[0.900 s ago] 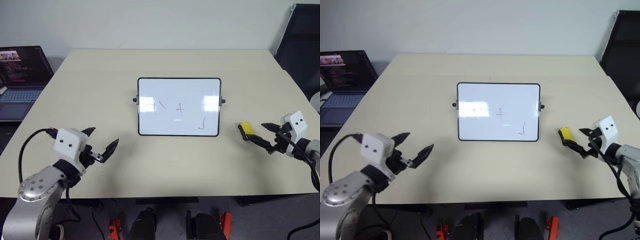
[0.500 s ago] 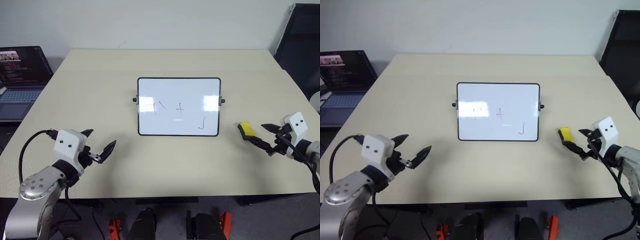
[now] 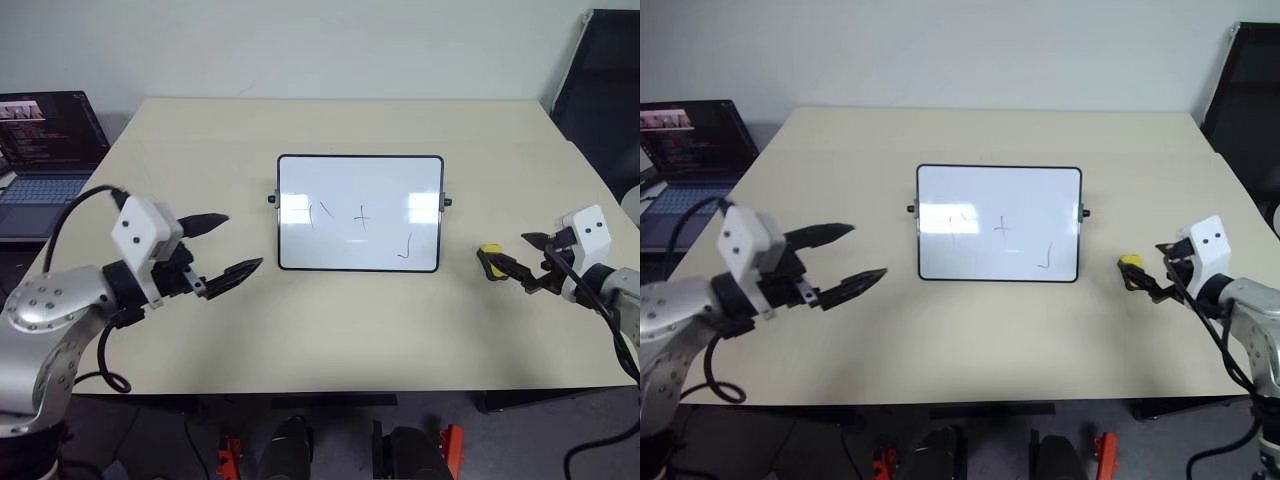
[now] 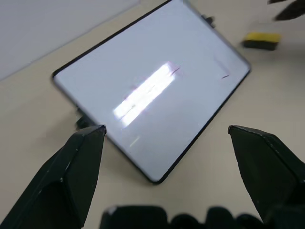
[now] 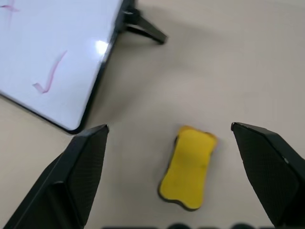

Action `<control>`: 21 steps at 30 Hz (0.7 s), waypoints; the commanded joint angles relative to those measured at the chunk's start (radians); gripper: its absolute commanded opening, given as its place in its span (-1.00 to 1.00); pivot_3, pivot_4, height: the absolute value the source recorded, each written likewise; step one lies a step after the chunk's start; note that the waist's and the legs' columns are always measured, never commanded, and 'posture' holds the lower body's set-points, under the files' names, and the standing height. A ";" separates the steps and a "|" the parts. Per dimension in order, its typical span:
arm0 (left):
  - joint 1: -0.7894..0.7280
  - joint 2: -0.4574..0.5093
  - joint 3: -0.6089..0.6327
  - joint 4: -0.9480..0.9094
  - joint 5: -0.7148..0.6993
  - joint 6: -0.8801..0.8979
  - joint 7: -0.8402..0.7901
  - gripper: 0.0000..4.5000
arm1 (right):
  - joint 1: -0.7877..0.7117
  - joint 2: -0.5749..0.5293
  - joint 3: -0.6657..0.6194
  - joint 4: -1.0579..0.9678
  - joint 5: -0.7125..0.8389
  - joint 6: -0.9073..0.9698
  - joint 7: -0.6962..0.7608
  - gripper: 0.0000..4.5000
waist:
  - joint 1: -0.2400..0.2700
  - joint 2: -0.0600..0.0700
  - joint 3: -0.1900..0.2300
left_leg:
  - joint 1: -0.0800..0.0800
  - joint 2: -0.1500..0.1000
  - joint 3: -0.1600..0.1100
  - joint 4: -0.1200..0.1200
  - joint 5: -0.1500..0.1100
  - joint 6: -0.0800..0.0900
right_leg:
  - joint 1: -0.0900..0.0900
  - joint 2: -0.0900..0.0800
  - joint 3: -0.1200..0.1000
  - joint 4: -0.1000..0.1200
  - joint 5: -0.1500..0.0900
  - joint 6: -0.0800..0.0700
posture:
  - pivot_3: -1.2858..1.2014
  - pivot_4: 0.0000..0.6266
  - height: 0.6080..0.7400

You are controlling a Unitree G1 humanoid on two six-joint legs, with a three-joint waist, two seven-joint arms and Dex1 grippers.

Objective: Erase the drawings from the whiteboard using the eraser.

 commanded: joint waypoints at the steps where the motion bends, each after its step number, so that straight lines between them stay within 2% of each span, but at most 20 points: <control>1: -0.074 0.029 -0.056 0.016 -0.008 -0.002 -0.062 0.99 | -0.047 0.025 -0.007 -0.019 0.010 0.095 -0.073 1.00 | -0.001 0.000 0.000 | 0.000 0.001 0.000 0.000 0.000 0.000 | 0.000 0.001 0.000 0.000 0.000 0.000 | 0.03 -0.52 1.00; 6: -0.174 0.005 -0.100 0.105 -0.004 -0.010 -0.095 0.99 | -0.093 0.105 -0.003 0.000 -0.009 0.137 -0.165 1.00 | -0.006 0.000 0.000 | -0.001 0.006 0.003 -0.001 0.000 0.000 | -0.003 0.005 0.002 -0.001 0.001 -0.002 | 0.03 -0.52 1.00; 10: -0.170 0.001 -0.133 0.156 0.023 -0.035 -0.131 0.99 | -0.110 0.158 0.014 0.039 -0.041 0.106 -0.219 1.00 | -0.006 0.000 0.000 | 0.000 0.007 0.003 -0.001 0.000 0.000 | -0.003 0.007 0.003 0.000 0.002 -0.004 | 0.03 -0.52 1.00; 21: -0.202 -0.021 -0.149 0.210 0.051 -0.064 -0.160 0.99 | -0.156 0.186 0.067 0.223 -0.147 -0.041 -0.243 1.00 | -0.005 0.001 0.000 | 0.000 0.007 0.003 -0.001 0.000 0.000 | -0.004 0.007 0.004 0.001 0.003 -0.004 | 0.03 -0.52 1.00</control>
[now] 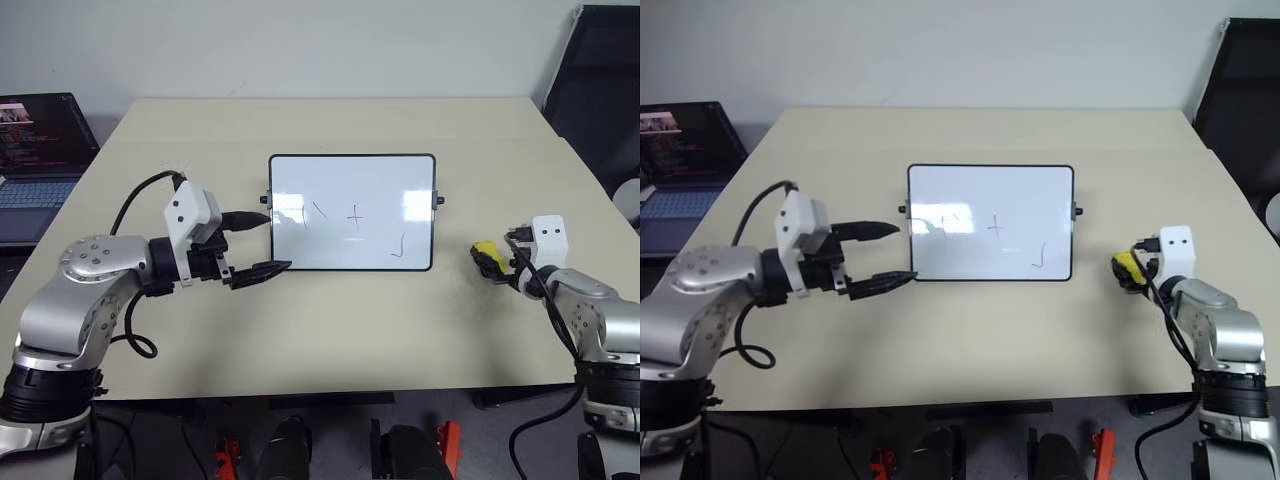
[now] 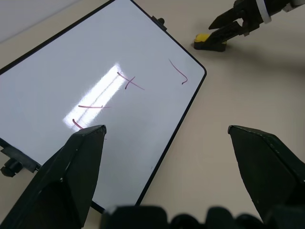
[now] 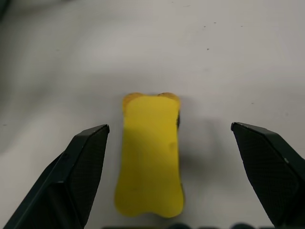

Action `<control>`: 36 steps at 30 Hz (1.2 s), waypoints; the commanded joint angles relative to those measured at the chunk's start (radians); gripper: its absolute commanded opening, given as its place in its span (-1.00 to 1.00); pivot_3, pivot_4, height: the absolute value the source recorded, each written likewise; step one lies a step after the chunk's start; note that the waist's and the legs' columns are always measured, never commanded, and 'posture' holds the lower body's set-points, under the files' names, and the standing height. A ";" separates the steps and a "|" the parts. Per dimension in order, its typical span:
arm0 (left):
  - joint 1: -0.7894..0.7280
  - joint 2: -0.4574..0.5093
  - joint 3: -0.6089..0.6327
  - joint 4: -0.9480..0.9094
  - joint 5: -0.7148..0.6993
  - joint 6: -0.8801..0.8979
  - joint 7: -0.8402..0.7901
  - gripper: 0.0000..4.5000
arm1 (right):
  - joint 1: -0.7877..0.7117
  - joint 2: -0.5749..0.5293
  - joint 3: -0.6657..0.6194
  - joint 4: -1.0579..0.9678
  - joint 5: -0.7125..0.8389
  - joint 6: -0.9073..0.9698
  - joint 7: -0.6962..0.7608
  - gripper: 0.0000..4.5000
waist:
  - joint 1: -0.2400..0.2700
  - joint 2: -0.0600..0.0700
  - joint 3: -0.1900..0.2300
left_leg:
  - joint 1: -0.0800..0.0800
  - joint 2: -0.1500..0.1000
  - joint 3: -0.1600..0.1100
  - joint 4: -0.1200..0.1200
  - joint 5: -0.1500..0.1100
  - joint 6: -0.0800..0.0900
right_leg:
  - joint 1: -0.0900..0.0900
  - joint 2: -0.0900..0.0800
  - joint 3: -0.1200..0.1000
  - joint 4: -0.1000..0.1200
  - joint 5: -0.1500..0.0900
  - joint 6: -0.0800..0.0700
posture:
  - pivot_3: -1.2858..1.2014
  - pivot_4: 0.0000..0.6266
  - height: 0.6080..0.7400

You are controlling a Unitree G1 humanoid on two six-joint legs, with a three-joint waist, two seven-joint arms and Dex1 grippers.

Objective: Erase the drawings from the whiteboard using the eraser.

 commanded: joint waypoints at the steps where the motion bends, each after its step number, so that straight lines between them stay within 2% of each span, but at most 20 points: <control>1: -0.018 -0.004 0.014 -0.003 0.005 -0.018 0.000 0.99 | -0.033 0.003 -0.008 0.029 -0.025 -0.059 -0.002 1.00 | 0.000 0.000 0.000 | 0.000 0.000 0.000 0.000 0.000 0.000 | 0.000 0.000 0.000 0.000 0.000 0.000 | 0.03 -0.52 1.00; 2: -0.016 -0.004 0.017 -0.005 0.005 -0.017 0.000 0.99 | -0.038 0.004 -0.008 0.040 -0.029 -0.066 -0.003 1.00 | 0.000 0.000 0.000 | 0.000 0.000 0.000 0.000 0.000 0.000 | 0.000 0.000 0.000 0.000 0.000 0.000 | 0.03 -0.52 1.00; 5: -0.001 0.000 0.027 -0.013 0.007 -0.015 0.005 1.00 | -0.044 0.008 0.004 0.056 -0.040 -0.074 0.007 0.75 | 0.000 0.000 0.000 | 0.000 0.000 0.000 0.000 0.000 0.000 | 0.000 0.000 0.000 0.000 0.000 0.000 | 0.03 -0.52 1.00; 13: 0.055 0.009 0.068 -0.038 0.001 -0.002 0.034 1.00 | -0.044 0.001 0.032 0.072 -0.056 -0.074 0.028 -0.45 | 0.000 0.000 0.000 | 0.000 0.000 0.000 0.000 0.000 0.000 | 0.000 0.000 0.000 0.001 0.000 0.000 | 0.03 -0.52 1.00; 20: 0.161 0.004 0.152 -0.045 0.010 0.010 0.103 1.00 | -0.014 -0.031 0.028 0.001 -0.061 -0.083 0.065 -0.48 | 0.000 0.000 0.000 | 0.000 0.000 0.000 0.000 0.000 0.000 | -0.001 0.000 0.001 0.001 0.000 0.000 | 0.03 -0.52 1.00; 26: 0.276 -0.013 0.205 -0.109 -0.009 0.020 0.130 1.00 | 0.101 -0.093 0.051 -0.260 -0.054 -0.155 0.168 -0.48 | 0.002 0.000 0.000 | -0.001 0.000 0.000 0.000 0.000 0.000 | -0.003 0.000 0.001 0.001 0.000 0.000 | 0.03 -0.52 1.00; 31: 0.239 -0.028 0.165 -0.116 -0.024 0.017 0.126 1.00 | 0.109 -0.096 0.103 -0.376 -0.074 -0.223 0.218 -0.48 | 0.003 0.000 0.000 | 0.000 0.000 0.000 0.001 0.000 0.000 | -0.004 0.000 0.002 0.007 0.000 -0.001 | 0.03 -0.52 1.00; 36: 0.195 -0.027 0.110 -0.118 -0.048 0.034 0.067 1.00 | 0.069 -0.112 0.268 -0.372 -0.222 -0.391 0.248 -0.48 | 0.001 0.000 0.000 | 0.000 0.000 0.000 0.001 0.001 0.000 | -0.004 0.000 0.002 0.010 0.001 -0.001 | 0.03 -0.52 1.00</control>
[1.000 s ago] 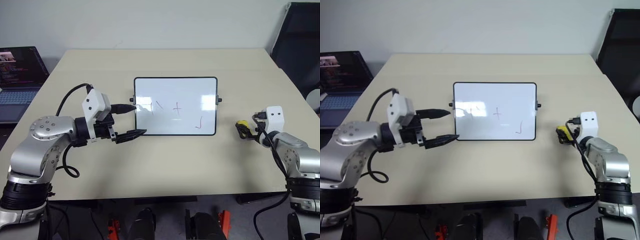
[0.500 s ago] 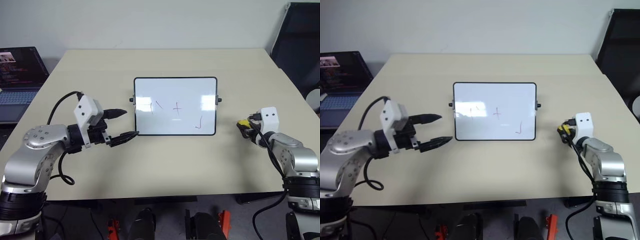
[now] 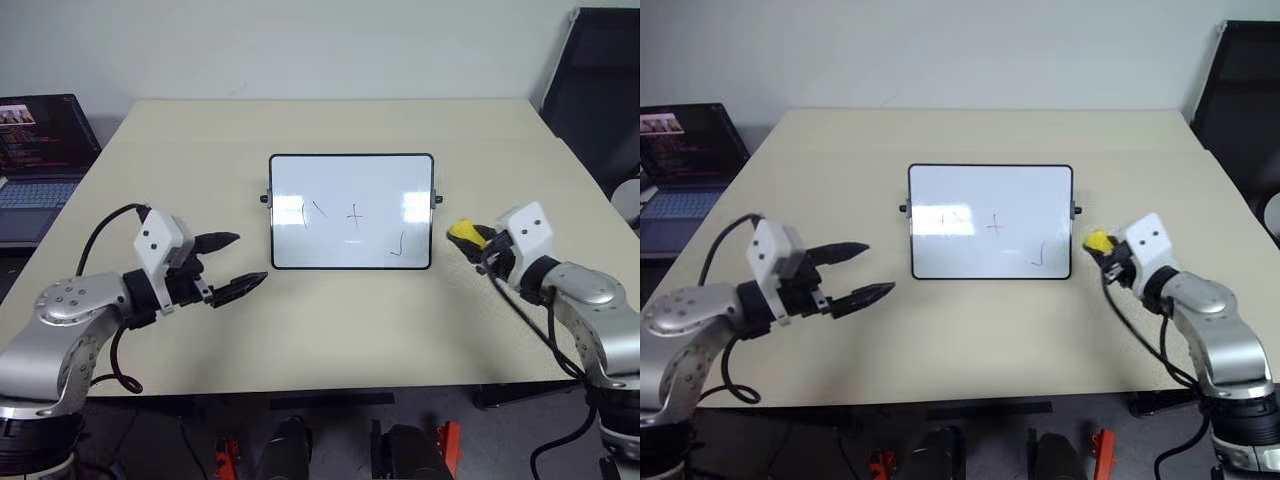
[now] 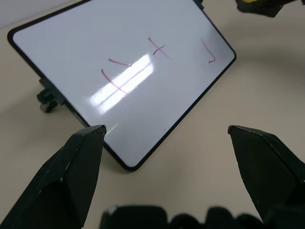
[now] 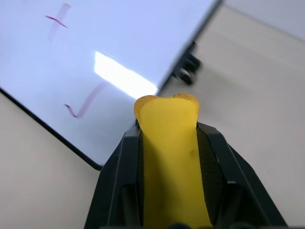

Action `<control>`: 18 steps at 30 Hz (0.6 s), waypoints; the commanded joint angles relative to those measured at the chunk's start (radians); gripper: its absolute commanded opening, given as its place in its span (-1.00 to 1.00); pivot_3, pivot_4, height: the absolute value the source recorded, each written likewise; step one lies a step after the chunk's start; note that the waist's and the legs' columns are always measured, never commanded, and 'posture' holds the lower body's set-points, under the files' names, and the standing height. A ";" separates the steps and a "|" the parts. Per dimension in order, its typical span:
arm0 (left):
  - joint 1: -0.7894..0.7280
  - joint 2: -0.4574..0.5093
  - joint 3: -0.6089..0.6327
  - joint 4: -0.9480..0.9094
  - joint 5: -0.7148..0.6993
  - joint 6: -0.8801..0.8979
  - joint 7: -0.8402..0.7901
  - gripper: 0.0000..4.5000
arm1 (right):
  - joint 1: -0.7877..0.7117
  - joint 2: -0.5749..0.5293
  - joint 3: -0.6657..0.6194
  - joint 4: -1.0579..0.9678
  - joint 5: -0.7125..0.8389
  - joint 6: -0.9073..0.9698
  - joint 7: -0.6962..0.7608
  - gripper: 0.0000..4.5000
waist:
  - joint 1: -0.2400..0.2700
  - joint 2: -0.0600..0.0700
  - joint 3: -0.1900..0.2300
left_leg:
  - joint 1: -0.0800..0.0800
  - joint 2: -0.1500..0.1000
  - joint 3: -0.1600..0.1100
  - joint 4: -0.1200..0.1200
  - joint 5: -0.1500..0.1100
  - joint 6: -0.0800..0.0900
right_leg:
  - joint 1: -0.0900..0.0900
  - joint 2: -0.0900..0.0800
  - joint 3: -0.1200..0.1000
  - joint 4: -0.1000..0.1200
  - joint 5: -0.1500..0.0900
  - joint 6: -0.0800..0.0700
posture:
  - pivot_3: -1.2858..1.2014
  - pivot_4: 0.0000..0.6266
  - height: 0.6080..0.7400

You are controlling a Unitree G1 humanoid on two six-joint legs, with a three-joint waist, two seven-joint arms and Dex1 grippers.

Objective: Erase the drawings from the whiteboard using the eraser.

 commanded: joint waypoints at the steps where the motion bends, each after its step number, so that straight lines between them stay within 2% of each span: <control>1: -0.024 0.008 -0.034 -0.028 -0.025 -0.001 -0.047 1.00 | -0.050 -0.012 0.092 -0.002 -0.112 -0.132 0.006 -0.48 | -0.002 0.000 0.000 | 0.000 0.000 0.000 0.000 0.000 0.000 | 0.000 0.000 0.000 0.000 0.000 0.000 | 0.03 -0.52 1.00; 6: -0.020 0.031 -0.073 -0.031 -0.043 0.024 -0.114 1.00 | -0.130 0.031 0.190 0.112 -0.238 -0.240 -0.027 -0.48 | -0.003 0.000 0.000 | -0.001 0.000 0.001 0.000 0.000 0.000 | -0.002 0.000 0.001 0.001 0.000 0.000 | 0.03 -0.52 1.00; 18: -0.019 0.031 -0.089 -0.048 -0.030 0.042 -0.129 1.00 | -0.182 0.102 0.257 0.253 -0.366 -0.302 -0.033 -0.49 | -0.001 0.000 0.000 | -0.002 0.000 0.001 -0.001 0.001 -0.002 | -0.004 0.000 0.001 0.003 0.000 0.000 | 0.03 -0.52 1.00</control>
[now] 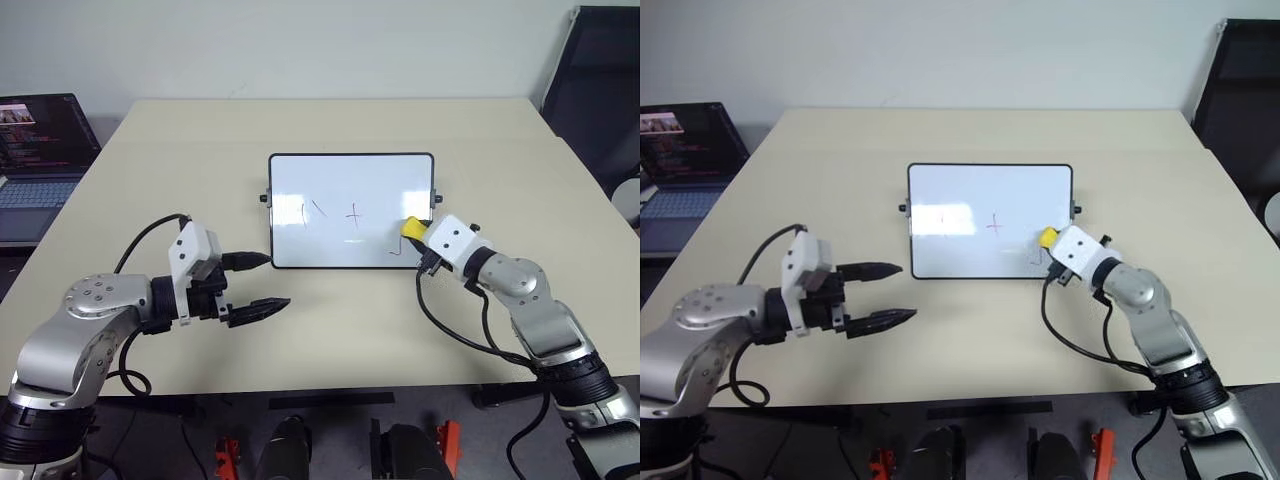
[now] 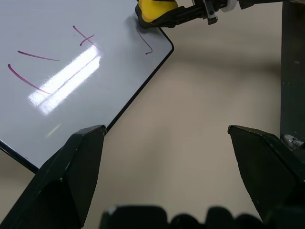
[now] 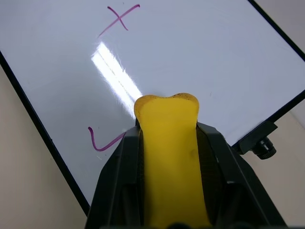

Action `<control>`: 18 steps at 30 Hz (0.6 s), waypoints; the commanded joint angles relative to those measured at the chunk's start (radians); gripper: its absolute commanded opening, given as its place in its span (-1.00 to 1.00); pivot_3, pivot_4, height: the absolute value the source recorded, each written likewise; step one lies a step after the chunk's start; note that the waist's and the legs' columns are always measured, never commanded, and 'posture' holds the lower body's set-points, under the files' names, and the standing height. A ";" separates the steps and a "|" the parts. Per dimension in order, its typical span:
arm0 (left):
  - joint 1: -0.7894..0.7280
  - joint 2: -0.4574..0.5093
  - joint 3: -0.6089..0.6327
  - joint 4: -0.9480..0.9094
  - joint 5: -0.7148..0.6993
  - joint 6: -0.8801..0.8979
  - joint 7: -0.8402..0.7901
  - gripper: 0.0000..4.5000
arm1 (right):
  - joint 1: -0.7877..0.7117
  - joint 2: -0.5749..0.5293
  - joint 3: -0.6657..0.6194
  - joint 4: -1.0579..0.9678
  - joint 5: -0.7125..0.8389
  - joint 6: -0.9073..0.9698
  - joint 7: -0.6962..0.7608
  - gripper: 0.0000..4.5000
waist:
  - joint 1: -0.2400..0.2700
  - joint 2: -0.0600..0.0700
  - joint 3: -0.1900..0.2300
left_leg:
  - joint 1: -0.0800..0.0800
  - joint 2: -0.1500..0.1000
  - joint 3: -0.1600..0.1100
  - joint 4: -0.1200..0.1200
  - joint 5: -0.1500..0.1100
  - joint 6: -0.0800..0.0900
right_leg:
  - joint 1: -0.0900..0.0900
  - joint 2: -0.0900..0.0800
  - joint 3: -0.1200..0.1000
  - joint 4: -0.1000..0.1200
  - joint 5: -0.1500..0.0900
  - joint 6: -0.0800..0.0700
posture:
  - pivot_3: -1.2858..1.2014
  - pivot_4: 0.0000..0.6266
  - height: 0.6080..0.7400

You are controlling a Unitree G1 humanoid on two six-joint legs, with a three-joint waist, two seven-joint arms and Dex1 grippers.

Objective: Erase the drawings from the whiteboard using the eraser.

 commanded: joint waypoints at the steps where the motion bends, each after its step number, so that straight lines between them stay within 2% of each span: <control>1: -0.006 0.013 0.005 -0.037 -0.005 -0.006 -0.002 1.00 | -0.029 0.011 0.031 0.013 -0.037 -0.022 0.023 -0.49 | 0.000 0.000 0.000 | 0.000 0.000 0.000 0.000 0.000 0.000 | 0.000 0.000 0.000 0.000 0.000 0.000 | 0.03 -0.52 1.00; 7: 0.000 0.014 0.010 -0.037 0.002 -0.009 0.004 1.00 | -0.015 -0.017 0.088 0.007 -0.077 -0.043 0.108 -0.49 | -0.001 0.000 0.000 | 0.000 0.000 0.000 0.000 0.000 0.000 | 0.000 0.001 0.000 0.000 0.000 0.000 | 0.03 -0.52 1.00; 14: 0.037 0.016 0.028 -0.033 0.011 -0.019 0.015 1.00 | -0.091 0.024 0.033 0.063 -0.158 -0.053 -0.019 -0.49 | -0.002 0.000 0.000 | 0.000 0.001 0.000 0.000 0.002 -0.001 | -0.001 0.001 0.000 0.001 0.001 -0.002 | 0.03 -0.52 1.00; 18: 0.062 0.014 0.033 -0.030 0.015 -0.027 0.022 1.00 | -0.086 0.012 0.040 0.063 -0.152 -0.038 0.027 -0.49 | 0.000 0.000 0.000 | 0.000 0.001 0.000 -0.001 0.002 -0.001 | -0.001 0.002 0.000 0.001 0.001 -0.002 | 0.03 -0.52 1.00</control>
